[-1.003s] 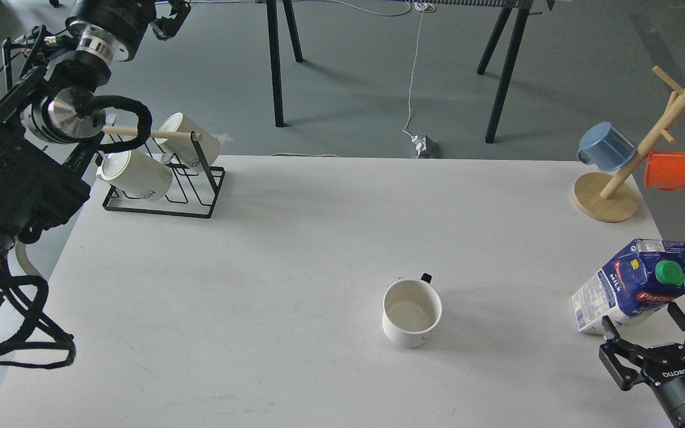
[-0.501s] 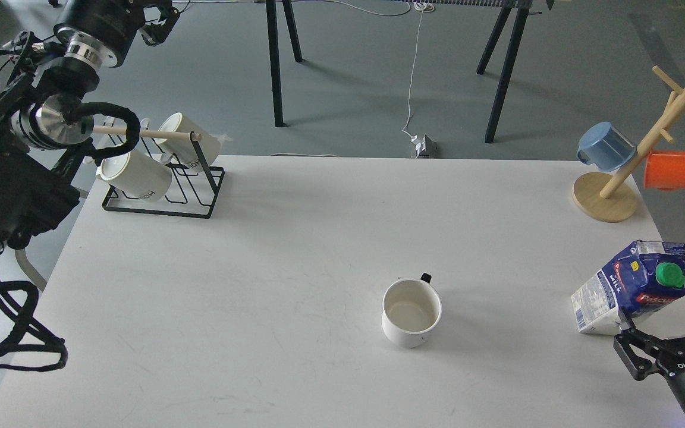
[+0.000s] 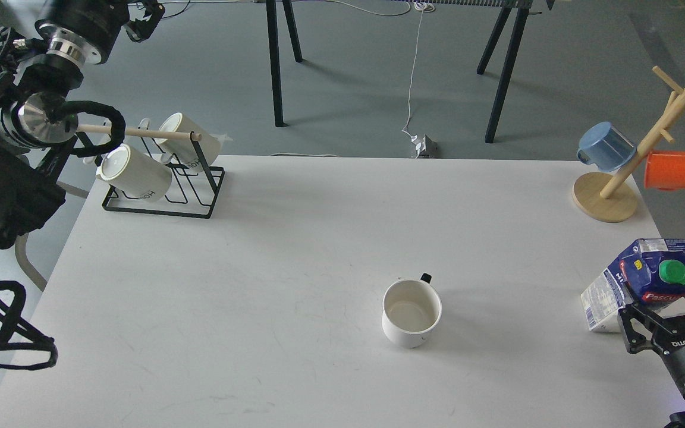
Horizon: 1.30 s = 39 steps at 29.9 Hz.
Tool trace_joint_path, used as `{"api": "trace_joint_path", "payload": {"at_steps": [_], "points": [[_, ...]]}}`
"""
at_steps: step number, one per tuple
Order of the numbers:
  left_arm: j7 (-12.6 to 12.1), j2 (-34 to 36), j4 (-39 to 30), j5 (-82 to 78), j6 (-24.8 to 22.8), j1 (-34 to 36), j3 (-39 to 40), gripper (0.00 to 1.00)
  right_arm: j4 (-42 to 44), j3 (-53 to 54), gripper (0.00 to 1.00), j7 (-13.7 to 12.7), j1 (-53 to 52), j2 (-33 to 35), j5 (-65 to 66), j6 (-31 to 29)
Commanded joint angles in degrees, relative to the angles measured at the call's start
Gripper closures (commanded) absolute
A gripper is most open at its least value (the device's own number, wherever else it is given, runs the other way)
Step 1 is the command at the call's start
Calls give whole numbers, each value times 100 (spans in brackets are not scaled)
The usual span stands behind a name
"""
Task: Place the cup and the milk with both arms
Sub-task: 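Carry the milk carton with the right gripper beside the mug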
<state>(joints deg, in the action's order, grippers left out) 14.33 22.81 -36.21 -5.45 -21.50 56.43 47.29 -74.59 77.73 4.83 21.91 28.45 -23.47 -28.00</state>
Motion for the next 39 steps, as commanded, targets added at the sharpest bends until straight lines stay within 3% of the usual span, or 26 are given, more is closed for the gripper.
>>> {"api": "trace_joint_path", "payload": {"at_steps": [1,9,22,31,39], "points": [[-9,-22,0,-8,23,-1,-9,0,-81,-21,37,-26,-2,-93,1,0],[-18,-22,0,-8,164,17,-18,0,-757,-161,37,-43,77,-304,9,0],[-27,-5,-9,-8,234,78,-18,0,-838,-1638,36,-34,-318,-1798,1213,0],[-18,136,-9,-8,217,17,-18,0,-802,-1718,35,-34,-538,-1860,1231,0],[-26,145,-9,-8,217,43,-18,0,-793,-1683,6,-17,-521,-1869,1231,0]]}}
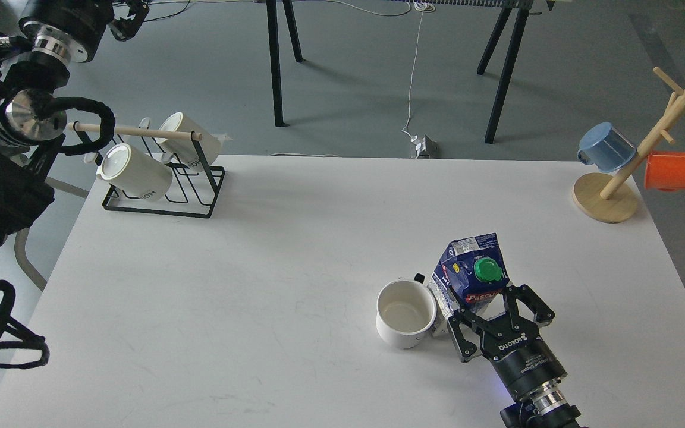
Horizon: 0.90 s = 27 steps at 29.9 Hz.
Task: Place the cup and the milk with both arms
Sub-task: 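Carry the milk carton with the right gripper beside the mug, then set the carton down next to the mug and open the right gripper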
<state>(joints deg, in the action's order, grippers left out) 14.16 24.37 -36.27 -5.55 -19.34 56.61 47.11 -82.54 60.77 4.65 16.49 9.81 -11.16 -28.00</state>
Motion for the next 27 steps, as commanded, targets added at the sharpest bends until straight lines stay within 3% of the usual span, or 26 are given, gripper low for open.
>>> {"api": "trace_joint_path", "payload": {"at_steps": [1,27], "points": [[-9,-19,6,1,1,25,0,0,1,14,5,1,21,3,0,0],[-1,7,-2,1,0,-1,9,0,-114,31,2,-8,750,320,17,0]]}}
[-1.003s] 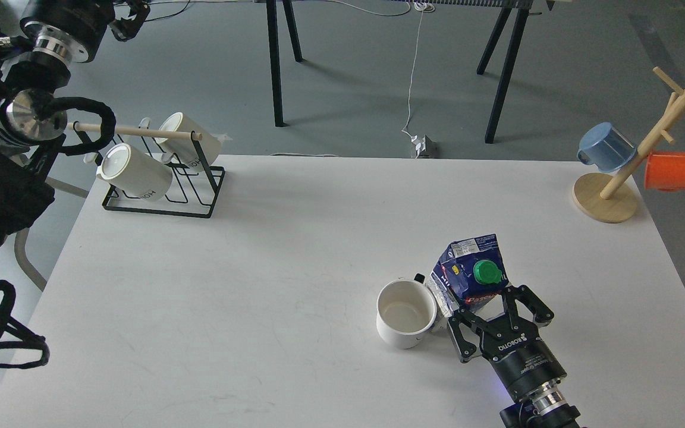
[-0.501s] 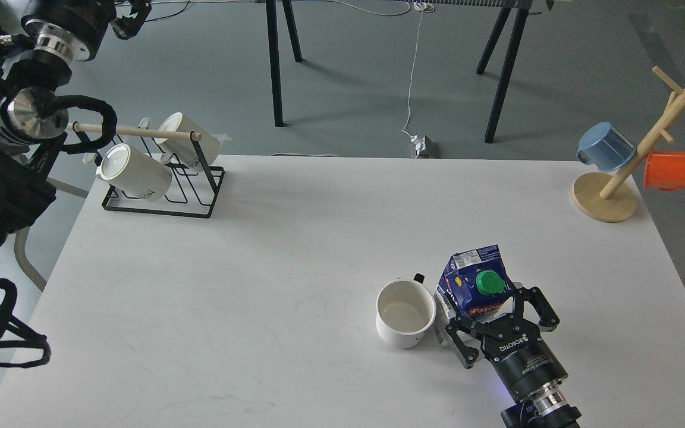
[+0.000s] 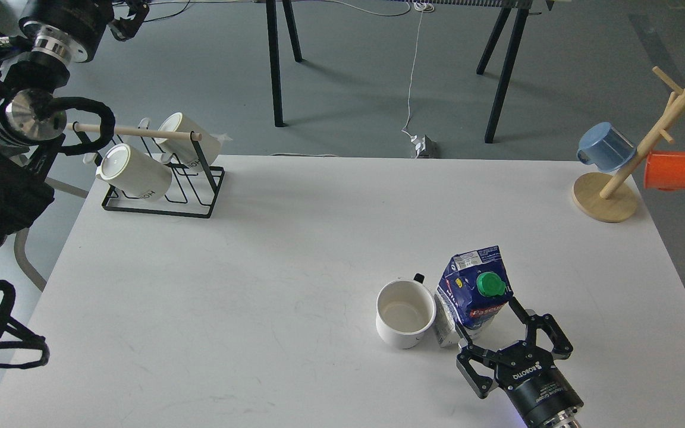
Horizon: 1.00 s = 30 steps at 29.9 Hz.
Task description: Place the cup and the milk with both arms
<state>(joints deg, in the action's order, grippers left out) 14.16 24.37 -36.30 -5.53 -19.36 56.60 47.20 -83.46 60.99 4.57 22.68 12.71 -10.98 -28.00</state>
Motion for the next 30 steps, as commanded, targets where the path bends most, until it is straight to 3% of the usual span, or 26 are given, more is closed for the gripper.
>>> {"api": "trace_joint_path", "payload": {"at_steps": [1,12,18,21,23,26,30], "points": [[-1,7,-8,-1,-6,0,0,0,-47,9,2,-9,192,64,0,0],[8,86,-35,8,-33,0,0,0,-460,141,2,-9,746,723,0,0],[-1,86,-52,8,-50,0,9,0,-531,1440,2,8,966,961,-9,0],[-184,77,-61,43,-59,0,61,0,-504,1924,2,17,879,1408,0,0],[-360,59,-52,70,-50,-8,88,0,-469,2162,2,43,538,1777,0,0],[-361,16,-44,70,-24,-17,96,0,-215,2294,1,78,-218,2155,35,0],[-326,-28,-8,96,-6,-26,96,0,435,2154,0,351,-1668,2674,61,0]]}}
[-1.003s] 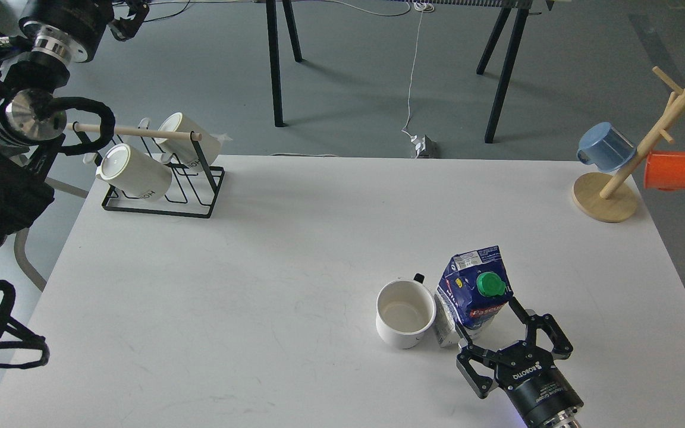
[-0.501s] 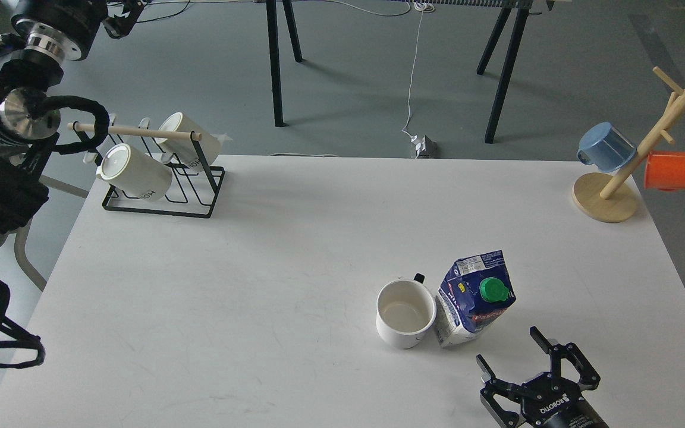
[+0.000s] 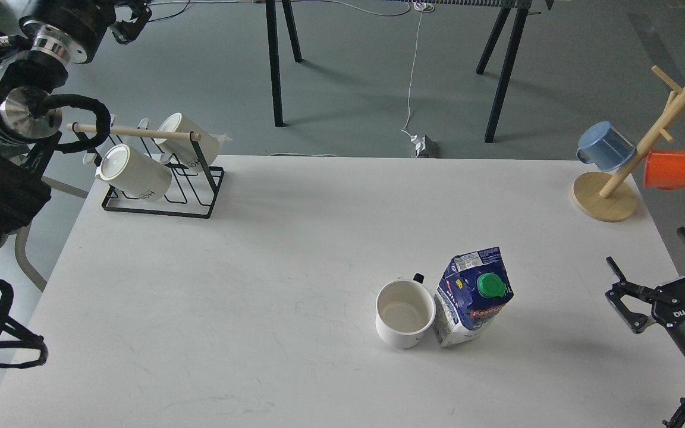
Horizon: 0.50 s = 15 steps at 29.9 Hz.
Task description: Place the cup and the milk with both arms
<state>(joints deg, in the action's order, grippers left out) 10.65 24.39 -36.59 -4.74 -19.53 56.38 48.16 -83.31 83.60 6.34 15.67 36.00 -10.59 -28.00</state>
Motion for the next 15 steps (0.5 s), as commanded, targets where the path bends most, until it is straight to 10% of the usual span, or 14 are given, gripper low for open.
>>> {"api": "trace_joint_path", "payload": {"at_steps": [1,15], "points": [[25,-65,29,52,10,-4,1,0,534,-185,0,192,-1318,442,30,0],[-2,-452,328,957,-43,-206,18,0,4681,-1662,1,70,-5827,-470,66,0]]}}
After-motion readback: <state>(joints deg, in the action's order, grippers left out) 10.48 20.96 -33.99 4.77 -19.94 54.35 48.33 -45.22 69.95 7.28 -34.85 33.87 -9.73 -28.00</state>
